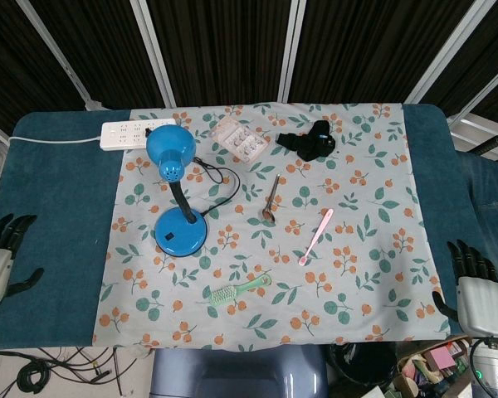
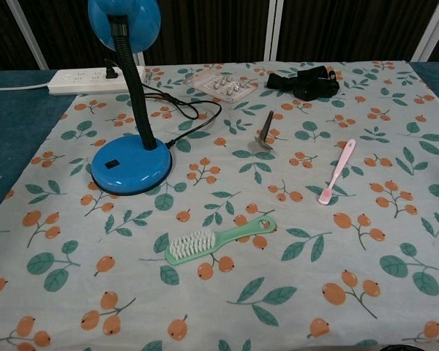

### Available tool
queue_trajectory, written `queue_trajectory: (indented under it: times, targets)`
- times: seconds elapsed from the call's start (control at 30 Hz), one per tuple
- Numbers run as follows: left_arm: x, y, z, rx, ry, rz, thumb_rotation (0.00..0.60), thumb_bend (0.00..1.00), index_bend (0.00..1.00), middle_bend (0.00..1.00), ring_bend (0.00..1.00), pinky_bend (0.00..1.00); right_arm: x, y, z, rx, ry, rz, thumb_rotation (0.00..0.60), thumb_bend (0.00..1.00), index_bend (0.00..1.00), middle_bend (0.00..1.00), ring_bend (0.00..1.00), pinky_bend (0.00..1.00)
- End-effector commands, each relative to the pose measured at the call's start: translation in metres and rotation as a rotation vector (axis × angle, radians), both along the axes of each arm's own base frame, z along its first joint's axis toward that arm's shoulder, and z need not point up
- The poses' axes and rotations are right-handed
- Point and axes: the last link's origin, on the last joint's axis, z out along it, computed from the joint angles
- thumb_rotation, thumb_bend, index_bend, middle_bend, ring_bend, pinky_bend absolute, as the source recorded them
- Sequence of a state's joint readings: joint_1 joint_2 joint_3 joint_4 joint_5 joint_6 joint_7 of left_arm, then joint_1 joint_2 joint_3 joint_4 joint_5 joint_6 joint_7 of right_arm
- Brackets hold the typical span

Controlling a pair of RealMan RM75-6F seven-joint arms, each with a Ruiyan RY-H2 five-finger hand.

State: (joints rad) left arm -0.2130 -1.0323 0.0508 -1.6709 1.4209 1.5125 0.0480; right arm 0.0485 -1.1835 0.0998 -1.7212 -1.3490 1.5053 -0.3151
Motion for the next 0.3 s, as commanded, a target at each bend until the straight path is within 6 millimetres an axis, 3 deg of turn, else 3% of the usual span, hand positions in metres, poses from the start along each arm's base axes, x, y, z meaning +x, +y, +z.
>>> queue_trajectory:
  times: [0.03,0.3]
  targets:
    - [-0.0218,-0.0095,0.0048,0.025,-0.052,0.075,0.6,0.22,0.1,0.11,0.02,0.1,-0.0002,0.0,0.0002,-0.001,0.001,-0.001,0.6,0.19,0.0,0.04,0.06,0.13]
    - [-0.0269,-0.0084,0.0048,-0.006,-0.063,0.094,0.6,0.22,0.09,0.1,0.01,0.09,-0.0009,-0.0011,0.0009,-0.002,0.002,-0.001,0.6,0.19,0.0,0.04,0.06,0.13]
